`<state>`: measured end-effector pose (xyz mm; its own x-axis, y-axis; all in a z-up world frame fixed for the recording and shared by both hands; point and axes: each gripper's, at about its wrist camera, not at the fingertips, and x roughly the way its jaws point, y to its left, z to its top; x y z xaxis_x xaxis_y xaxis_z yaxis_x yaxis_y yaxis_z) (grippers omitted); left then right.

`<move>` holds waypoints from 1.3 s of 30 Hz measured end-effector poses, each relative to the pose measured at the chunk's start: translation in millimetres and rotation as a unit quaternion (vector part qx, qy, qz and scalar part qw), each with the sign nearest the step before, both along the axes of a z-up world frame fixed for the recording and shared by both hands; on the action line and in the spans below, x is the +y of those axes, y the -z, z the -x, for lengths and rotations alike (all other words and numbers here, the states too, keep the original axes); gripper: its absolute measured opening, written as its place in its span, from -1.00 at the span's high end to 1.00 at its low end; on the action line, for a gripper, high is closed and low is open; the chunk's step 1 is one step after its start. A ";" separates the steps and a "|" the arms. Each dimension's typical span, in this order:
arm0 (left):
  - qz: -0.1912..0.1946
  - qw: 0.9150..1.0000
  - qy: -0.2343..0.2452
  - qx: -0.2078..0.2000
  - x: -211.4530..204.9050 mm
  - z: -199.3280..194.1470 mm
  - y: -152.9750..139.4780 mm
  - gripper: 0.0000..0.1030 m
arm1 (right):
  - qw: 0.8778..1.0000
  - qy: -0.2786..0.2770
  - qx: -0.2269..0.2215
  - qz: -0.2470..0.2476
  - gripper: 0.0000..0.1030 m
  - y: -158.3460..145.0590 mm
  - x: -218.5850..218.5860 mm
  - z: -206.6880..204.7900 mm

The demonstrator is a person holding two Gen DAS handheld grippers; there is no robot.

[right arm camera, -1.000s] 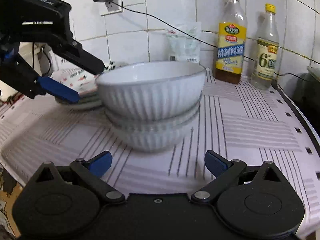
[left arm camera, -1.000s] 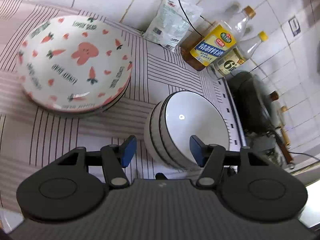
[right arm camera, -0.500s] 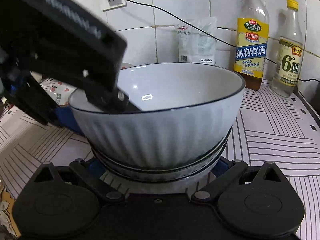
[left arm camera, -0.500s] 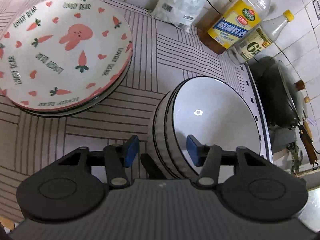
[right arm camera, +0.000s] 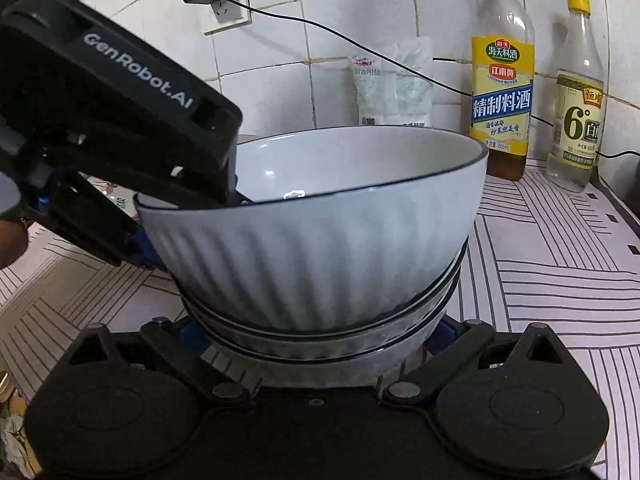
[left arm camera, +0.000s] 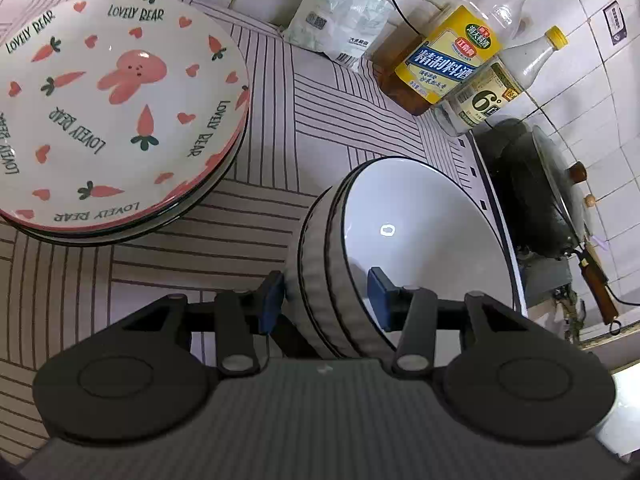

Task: Organize plates and bowls
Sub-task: 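Carry the bowl stack and lower it onto the bunny plate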

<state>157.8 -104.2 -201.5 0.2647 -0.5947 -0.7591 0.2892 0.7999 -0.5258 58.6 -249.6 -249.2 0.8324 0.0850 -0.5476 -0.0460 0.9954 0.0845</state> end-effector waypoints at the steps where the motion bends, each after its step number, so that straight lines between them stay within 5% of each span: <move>1: -0.005 1.000 0.004 -0.002 -1.2 0.7 -1.2 0.14 | 1.000 -0.002 0.000 -0.003 -0.97 -0.1 -1.4 0.2; 10: -0.011 0.999 0.036 -0.005 -0.1 4.7 -9.4 0.13 | 1.000 0.001 -0.003 -0.003 -0.96 -3.6 2.0 9.7; 24: -0.008 0.999 0.029 -0.033 44.2 11.7 -65.3 0.13 | 0.999 -0.017 -0.038 0.011 -0.96 -47.0 31.5 18.4; 39: -0.033 0.996 -0.019 -0.086 106.5 -34.6 -89.3 0.09 | 0.994 -0.069 -0.082 0.007 -0.96 -69.0 86.4 -46.0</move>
